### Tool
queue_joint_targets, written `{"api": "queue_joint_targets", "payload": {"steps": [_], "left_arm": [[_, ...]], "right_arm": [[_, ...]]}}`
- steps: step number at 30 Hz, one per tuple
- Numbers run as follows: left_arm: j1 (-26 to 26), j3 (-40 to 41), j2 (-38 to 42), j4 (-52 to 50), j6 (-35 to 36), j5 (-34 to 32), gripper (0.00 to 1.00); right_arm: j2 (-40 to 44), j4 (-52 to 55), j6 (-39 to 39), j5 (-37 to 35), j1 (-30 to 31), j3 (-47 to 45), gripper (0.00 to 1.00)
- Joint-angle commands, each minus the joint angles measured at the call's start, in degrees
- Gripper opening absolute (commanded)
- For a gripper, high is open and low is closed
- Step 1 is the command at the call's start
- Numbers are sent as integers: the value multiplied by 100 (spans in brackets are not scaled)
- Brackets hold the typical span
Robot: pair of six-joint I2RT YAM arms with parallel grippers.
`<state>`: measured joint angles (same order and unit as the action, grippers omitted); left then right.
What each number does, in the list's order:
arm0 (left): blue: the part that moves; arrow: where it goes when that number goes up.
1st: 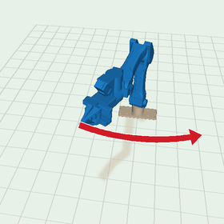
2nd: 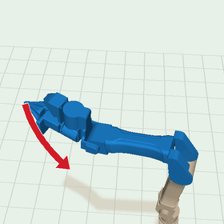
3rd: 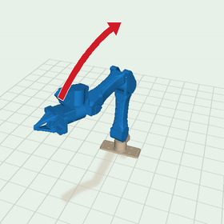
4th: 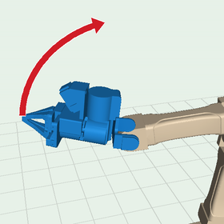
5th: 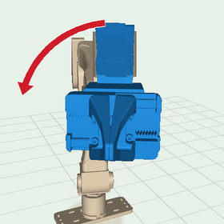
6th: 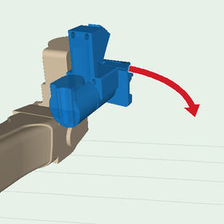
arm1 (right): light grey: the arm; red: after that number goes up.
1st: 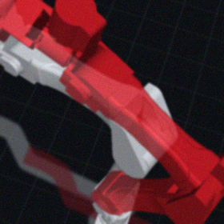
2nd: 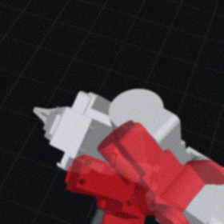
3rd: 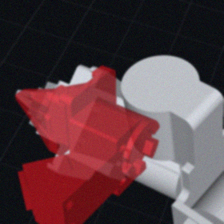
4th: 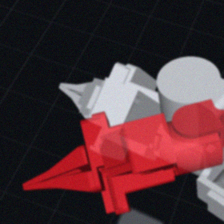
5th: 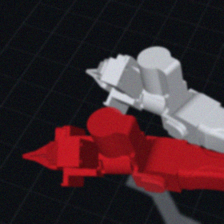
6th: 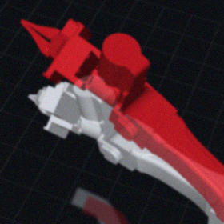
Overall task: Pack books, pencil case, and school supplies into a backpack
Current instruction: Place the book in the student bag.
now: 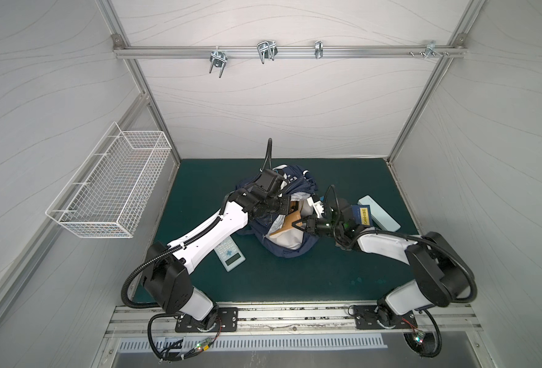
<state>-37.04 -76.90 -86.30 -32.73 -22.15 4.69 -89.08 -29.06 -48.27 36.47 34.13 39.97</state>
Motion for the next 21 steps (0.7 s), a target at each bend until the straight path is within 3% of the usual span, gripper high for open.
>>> {"api": "queue_joint_targets", "payload": {"steps": [1,7,13,14,17,19,21], "left_arm": [[-13,-302,288,526,77,259,0],[-3,-60,307,717,111,389,0],[82,0,327,712,49,212,0],[95,0,325,724,40,232,0],[93,20,333,720,27,259,0],[97,93,342,730,56,256,0],[99,181,338,725,116,204,0]], "right_arm": [[-433,-1005,-230,164,-20,473,0],[-1020,-854,-322,201,127,802,0],[-732,-102,279,-61,488,300,0],[-696,94,308,-182,453,232,4],[-258,1251,399,-993,254,83,58],[260,2767,499,-2038,198,197,71],[808,4052,592,-2831,142,331,75]]}}
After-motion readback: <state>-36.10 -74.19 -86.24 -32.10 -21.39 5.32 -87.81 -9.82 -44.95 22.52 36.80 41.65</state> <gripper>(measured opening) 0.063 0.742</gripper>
